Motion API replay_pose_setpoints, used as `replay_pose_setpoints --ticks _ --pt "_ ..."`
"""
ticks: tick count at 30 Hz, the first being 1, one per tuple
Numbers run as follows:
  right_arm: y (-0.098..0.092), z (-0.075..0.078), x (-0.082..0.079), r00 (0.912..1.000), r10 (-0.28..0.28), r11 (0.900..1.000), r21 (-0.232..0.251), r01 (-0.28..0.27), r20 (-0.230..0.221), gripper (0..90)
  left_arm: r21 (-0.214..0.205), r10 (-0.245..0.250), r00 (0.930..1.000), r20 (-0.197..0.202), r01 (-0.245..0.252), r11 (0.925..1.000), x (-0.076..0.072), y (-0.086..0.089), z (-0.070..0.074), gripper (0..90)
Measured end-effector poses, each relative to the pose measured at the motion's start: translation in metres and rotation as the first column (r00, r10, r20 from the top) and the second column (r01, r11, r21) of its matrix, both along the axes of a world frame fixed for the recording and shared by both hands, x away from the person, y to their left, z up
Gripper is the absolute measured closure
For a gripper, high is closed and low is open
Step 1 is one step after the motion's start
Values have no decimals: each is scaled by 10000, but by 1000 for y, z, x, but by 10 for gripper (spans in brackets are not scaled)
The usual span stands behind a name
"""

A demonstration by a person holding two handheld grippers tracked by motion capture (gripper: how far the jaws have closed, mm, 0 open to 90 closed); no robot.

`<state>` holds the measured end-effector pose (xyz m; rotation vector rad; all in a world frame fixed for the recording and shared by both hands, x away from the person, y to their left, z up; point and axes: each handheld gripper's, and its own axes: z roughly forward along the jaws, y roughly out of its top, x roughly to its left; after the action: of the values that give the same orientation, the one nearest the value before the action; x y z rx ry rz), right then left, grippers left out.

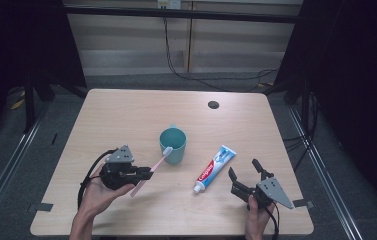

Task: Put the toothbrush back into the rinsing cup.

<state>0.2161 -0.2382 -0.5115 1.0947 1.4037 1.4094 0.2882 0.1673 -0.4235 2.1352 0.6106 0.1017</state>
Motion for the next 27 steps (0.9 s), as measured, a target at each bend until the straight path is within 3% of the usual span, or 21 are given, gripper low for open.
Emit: replay_pose_setpoints --ticks 5,12,23,27 --pt "0 0 0 10000 1 10000 -2 -1 -3 130 -510 399 9983 423 -378 9980 1 4 3 787" --pt "0 0 0 10000 1 10000 4 -1 0 129 -1355 872 9936 711 -770 9878 0 9 8 787" --pt "0 0 0 10000 6 10000 7 -6 0 129 -1828 727 9874 1403 -463 9821 2 0 22 787" --pt "0 0 0 10000 5 10000 2 -5 13 129 -1949 796 9864 1440 -506 9795 4 -3 23 787"
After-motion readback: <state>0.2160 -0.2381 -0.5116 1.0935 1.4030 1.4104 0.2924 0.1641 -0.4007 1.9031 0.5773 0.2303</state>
